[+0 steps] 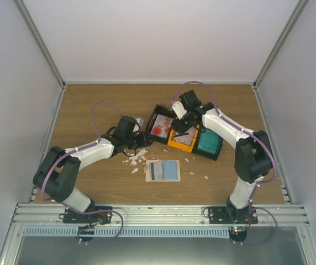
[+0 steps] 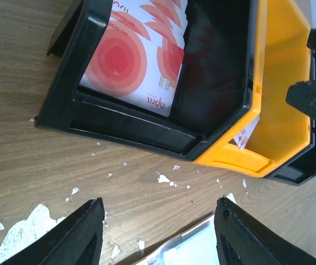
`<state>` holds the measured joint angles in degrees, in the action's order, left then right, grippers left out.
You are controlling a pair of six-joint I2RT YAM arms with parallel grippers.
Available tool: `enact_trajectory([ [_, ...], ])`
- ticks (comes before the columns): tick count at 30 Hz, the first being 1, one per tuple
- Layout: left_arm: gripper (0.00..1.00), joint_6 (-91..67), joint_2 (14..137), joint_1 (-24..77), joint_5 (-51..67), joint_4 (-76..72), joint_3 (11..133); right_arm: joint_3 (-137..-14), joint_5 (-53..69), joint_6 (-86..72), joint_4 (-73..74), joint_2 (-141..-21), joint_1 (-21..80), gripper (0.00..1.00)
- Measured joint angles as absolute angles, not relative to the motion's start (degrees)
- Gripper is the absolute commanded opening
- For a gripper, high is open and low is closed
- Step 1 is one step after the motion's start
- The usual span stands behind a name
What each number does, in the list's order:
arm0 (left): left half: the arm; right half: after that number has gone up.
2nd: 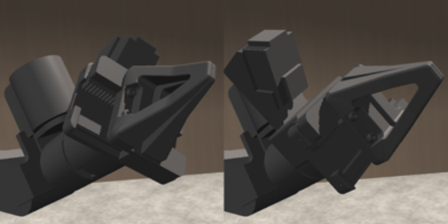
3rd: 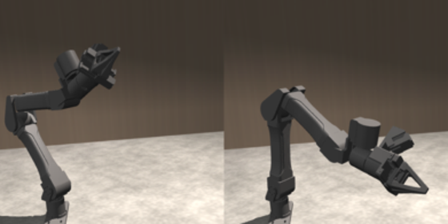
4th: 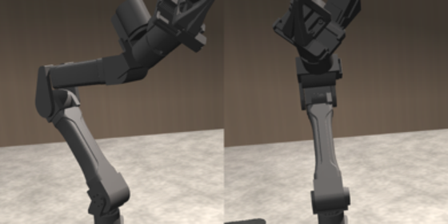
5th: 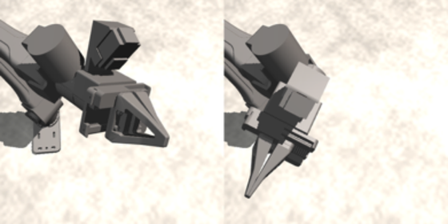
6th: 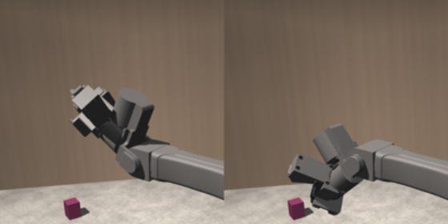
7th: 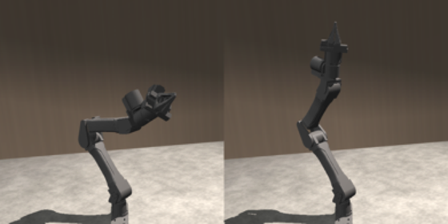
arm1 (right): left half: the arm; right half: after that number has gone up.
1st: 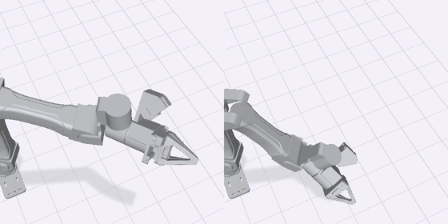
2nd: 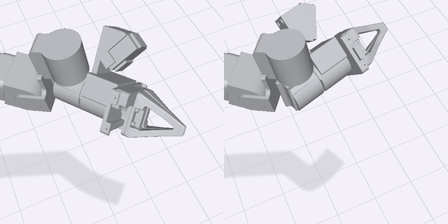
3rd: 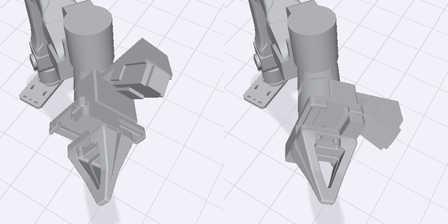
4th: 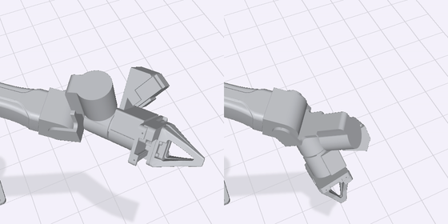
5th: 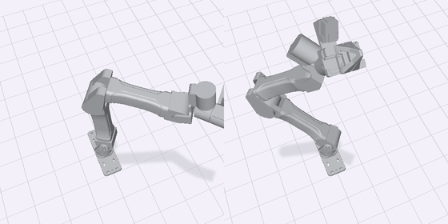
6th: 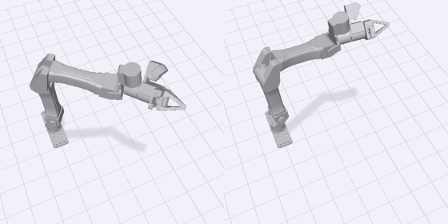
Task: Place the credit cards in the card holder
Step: Pick up the credit card from the storage box.
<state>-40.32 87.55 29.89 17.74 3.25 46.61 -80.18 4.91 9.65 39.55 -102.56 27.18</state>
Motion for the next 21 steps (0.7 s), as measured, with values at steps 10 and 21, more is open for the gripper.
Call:
enact_trajectory([
  [10, 0.57, -40.4, 91.64, 29.85, 18.31, 1.89, 46.81, -72.38, 4.99, 17.23, 41.06, -101.12, 27.68, 0.68],
  [21, 0.57, -40.34, 92.16, 29.85, 19.07, 0.8, 46.83, -73.73, 5.78, 21.3, 38.68, -104.55, 29.76, 0.78],
])
